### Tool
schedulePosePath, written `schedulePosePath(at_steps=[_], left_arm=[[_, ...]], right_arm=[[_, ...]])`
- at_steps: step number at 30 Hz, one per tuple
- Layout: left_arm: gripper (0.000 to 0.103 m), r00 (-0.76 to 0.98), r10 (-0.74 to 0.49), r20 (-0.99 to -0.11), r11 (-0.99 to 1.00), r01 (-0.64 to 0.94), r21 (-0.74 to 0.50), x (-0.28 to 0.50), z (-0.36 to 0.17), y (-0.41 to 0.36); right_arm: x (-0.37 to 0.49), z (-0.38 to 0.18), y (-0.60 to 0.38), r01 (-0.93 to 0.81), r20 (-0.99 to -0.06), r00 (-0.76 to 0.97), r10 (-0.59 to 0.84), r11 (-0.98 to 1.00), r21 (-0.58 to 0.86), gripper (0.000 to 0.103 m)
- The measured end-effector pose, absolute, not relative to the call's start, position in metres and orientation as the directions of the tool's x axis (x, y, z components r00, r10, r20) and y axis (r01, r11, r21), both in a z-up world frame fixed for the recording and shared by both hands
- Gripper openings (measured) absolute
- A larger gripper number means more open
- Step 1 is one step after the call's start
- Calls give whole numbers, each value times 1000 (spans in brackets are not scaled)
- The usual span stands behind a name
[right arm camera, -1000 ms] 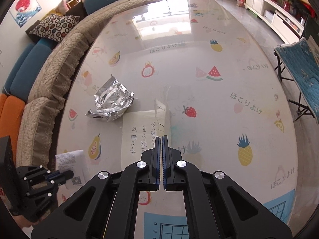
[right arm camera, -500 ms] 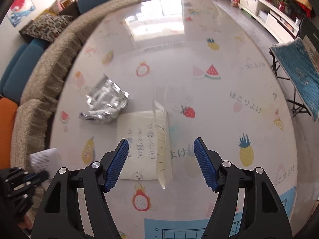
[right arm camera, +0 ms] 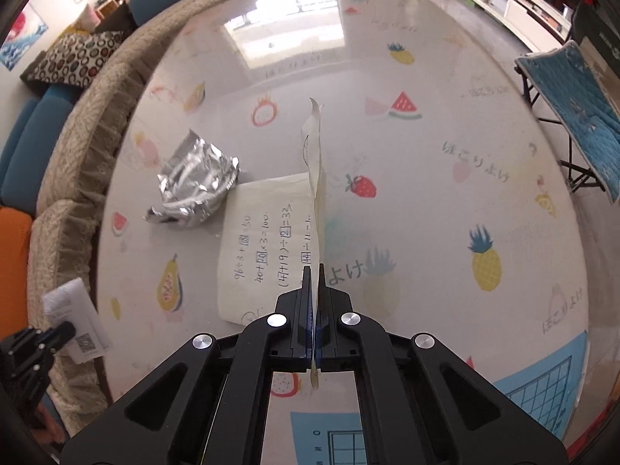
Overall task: Collect trash
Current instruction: 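Carry the receipt and paper sheet over the wastebasket with both tools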
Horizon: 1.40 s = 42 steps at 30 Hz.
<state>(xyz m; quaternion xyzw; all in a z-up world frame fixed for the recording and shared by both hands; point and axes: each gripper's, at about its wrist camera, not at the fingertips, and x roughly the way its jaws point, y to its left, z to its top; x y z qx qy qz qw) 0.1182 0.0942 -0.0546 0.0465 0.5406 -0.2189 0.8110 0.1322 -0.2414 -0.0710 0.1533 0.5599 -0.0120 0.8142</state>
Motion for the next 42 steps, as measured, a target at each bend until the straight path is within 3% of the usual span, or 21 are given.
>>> schedulePosePath(at_steps=[8,15,32,42], left_arm=[[0,345,-346,-872,895,399,-198,128,-38,113],[0,371,-339,-865,907,372,-196,144,-27,158],[0,384,-216,-898,962,242,-128,203,-48,326],[0,340,-192,-920,972,195,-131,226,-87,385]], right_arm=[[126,-5,-227,131,-869,455,196,950,283,1],[156,13,-161,56,-845,465,265,944,326,1],[253,-31,61,-77,-837,355,416,906,417,1],[275,-93,149,-78,-884,236,404,914,397,1]])
